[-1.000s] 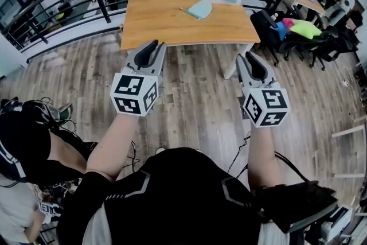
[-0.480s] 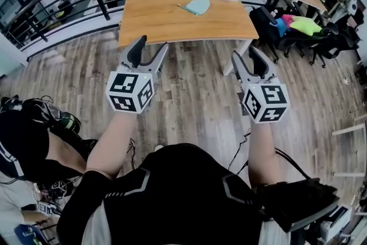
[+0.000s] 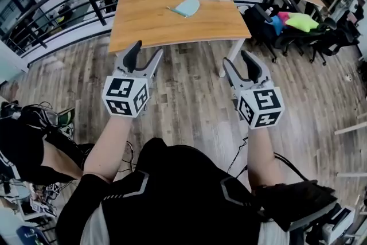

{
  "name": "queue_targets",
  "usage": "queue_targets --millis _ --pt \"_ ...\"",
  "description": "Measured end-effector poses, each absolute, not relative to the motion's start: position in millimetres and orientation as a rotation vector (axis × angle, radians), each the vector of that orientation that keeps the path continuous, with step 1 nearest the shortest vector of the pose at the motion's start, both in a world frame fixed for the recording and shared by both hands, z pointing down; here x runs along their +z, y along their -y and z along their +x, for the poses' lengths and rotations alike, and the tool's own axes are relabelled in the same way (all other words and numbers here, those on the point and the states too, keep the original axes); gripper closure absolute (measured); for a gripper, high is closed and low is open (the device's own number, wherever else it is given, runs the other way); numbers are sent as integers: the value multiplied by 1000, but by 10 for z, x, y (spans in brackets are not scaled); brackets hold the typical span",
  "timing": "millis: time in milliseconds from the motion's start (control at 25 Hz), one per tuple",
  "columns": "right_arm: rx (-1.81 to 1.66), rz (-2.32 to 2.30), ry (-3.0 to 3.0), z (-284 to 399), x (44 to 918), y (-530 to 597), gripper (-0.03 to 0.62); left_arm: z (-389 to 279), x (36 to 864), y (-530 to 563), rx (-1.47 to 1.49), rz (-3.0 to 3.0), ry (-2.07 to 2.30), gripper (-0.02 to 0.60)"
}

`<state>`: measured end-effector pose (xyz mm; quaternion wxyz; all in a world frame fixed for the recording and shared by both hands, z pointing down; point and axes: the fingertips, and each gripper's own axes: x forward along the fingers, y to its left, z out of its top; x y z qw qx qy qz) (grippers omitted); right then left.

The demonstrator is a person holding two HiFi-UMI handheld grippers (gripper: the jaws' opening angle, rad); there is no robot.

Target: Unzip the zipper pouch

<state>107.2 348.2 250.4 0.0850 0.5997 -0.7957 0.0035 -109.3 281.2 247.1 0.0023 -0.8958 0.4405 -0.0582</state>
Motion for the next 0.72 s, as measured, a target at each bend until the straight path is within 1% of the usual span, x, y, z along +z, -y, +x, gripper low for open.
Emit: queue_targets --millis 160,400,720 --pt "62 1778 2398 1269 2630 -3349 359 -973 2525 -2701 -196 -2798 -1407 313" --pt "59 1745 2402 1296 2753 -3011 359 -885 2651 -2341 -209 -2814 -1400 313" --pt "55 1764 2374 1217 2786 -2053 359 -896 2705 -1338 -148 -2844 -1335 313"
